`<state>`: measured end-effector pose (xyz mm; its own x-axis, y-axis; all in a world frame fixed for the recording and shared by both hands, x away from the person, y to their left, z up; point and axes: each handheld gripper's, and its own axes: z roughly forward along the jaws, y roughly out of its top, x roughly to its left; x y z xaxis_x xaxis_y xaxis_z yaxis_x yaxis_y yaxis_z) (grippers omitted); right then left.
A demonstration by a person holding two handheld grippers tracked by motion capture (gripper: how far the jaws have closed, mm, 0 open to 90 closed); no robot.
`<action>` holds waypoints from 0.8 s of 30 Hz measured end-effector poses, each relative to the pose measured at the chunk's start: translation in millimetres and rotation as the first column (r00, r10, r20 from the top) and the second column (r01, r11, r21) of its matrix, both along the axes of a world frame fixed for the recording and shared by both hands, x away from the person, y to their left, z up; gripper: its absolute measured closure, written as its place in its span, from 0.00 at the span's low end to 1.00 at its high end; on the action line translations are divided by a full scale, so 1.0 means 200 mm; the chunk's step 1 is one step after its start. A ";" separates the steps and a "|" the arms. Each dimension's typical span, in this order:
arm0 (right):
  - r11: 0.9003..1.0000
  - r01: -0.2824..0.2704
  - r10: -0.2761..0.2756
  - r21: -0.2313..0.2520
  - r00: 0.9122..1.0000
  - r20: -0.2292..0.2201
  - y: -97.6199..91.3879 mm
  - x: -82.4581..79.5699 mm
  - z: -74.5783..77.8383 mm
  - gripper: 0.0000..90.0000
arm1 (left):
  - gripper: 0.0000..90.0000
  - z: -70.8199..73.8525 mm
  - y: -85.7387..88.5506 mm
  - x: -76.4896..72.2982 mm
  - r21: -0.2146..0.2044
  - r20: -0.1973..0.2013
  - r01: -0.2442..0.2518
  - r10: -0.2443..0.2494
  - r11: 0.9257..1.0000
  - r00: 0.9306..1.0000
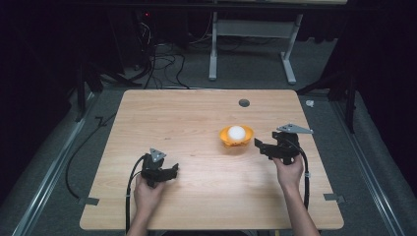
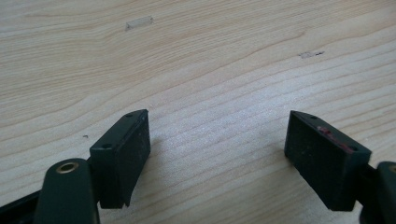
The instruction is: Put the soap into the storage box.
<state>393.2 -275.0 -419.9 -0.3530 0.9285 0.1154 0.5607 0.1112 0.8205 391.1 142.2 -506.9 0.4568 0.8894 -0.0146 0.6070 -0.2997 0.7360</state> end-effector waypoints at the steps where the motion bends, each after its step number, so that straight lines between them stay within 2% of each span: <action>1: 1.000 0.003 -0.003 0.002 1.000 -0.006 0.00 -0.01 -0.01 0.23 | 0.25 0.00 0.00 0.00 0.000 0.000 0.000 0.000 1.000 1.000; 16: 0.999 0.022 -0.021 0.023 0.998 -0.060 -0.04 -0.11 -0.19 0.23 | 0.25 0.00 0.00 0.00 0.000 0.000 0.000 0.000 1.000 1.000; 24: 1.000 0.023 -0.023 0.004 0.995 -0.096 -0.02 -0.14 -0.28 0.23 | 0.25 0.00 0.00 0.00 0.000 0.000 0.000 0.000 1.000 1.000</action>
